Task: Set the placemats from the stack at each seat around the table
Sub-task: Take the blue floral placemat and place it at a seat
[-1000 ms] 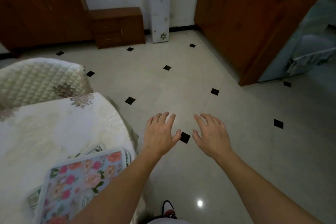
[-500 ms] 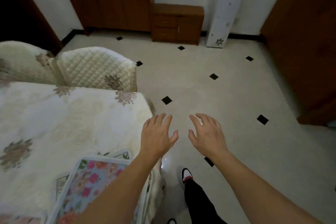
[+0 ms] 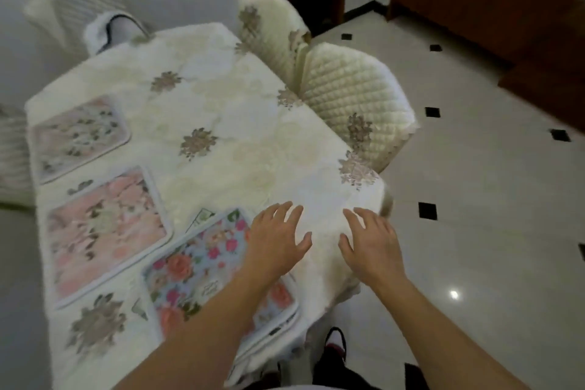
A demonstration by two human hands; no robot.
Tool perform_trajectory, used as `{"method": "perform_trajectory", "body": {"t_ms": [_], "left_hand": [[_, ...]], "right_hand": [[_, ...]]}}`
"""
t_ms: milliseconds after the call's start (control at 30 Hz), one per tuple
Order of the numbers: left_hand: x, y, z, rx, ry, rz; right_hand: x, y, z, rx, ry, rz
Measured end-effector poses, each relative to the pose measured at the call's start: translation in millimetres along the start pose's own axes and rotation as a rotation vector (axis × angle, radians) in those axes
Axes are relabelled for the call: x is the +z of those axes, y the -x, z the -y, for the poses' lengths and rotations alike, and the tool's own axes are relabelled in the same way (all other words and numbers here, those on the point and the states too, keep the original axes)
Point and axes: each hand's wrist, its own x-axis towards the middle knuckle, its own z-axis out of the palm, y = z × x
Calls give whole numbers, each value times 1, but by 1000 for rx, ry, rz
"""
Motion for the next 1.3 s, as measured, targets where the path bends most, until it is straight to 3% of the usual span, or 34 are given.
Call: {"method": "perform_trajectory", "body": {"t_ms": [67,300,433,600,867,1100,1300], "left_hand": [[-5,20,23,-166,15,-9],[-13,107,82,-541,64,7],[-10,162,101,-853,242,-3],[3,207,123,-1096,381,-101],[29,228,148,-1172,450,-51],[37,224,158,-1200,514,-91],[36,218,159,-1195,532,-231]], "right_hand": [[10,-13,19,-134,-27,59],[31,-24,68,-336,-64,110],[47,-18,89,-337,-82,205],[58,-9,110,-250,-76,305],[82,-4,121,-78,-148,430],[90,-2,132,-39,-221,455],[87,-6,138,14,-302,462]]}}
